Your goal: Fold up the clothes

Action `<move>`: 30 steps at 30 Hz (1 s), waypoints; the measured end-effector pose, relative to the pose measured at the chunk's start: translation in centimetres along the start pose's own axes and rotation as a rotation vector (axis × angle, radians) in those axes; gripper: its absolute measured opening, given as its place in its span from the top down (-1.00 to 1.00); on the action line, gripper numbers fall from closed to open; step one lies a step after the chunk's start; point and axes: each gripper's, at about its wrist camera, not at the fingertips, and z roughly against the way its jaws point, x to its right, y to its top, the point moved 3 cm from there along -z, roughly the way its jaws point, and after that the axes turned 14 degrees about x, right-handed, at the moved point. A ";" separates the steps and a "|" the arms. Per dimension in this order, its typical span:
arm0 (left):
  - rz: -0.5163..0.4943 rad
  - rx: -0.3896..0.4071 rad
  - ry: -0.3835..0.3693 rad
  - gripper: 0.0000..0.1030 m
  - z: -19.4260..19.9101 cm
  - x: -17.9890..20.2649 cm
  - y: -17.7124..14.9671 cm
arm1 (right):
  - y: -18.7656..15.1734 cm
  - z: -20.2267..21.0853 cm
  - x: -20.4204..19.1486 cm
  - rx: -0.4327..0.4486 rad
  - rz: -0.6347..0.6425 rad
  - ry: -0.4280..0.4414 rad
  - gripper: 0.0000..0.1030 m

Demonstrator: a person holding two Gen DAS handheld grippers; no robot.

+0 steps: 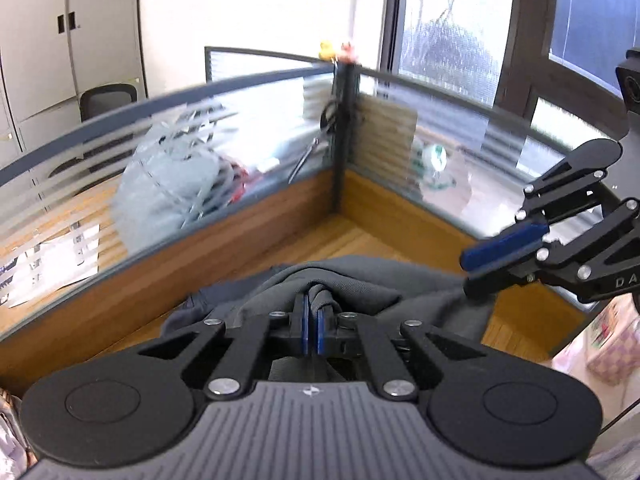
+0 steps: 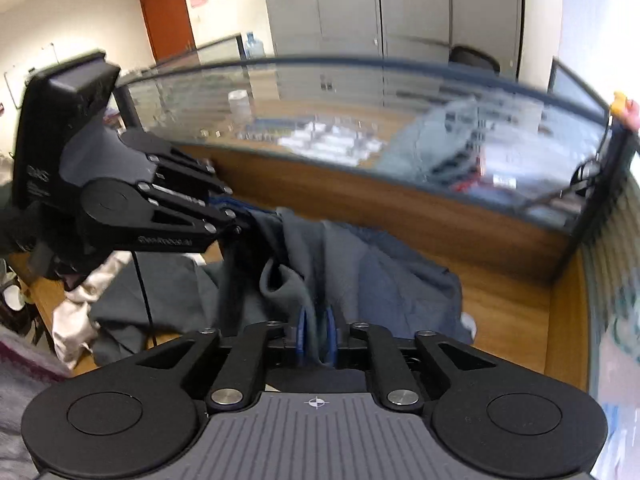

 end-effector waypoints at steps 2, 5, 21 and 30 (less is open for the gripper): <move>0.029 0.017 -0.015 0.93 0.6 -0.3 0.9 | 1.6 0.6 -0.4 0.049 0.015 0.008 0.67; 0.064 0.045 -0.027 0.93 1.9 -0.7 2.1 | 3.5 0.7 -1.1 0.101 0.029 0.045 0.68; 0.101 0.074 0.138 0.93 5.4 -4.1 1.5 | 1.1 -8.9 -2.0 -0.007 0.176 -0.005 0.63; 0.194 0.020 0.188 0.93 5.1 -7.9 -1.2 | -2.8 -11.5 0.8 -0.135 0.202 -0.099 0.69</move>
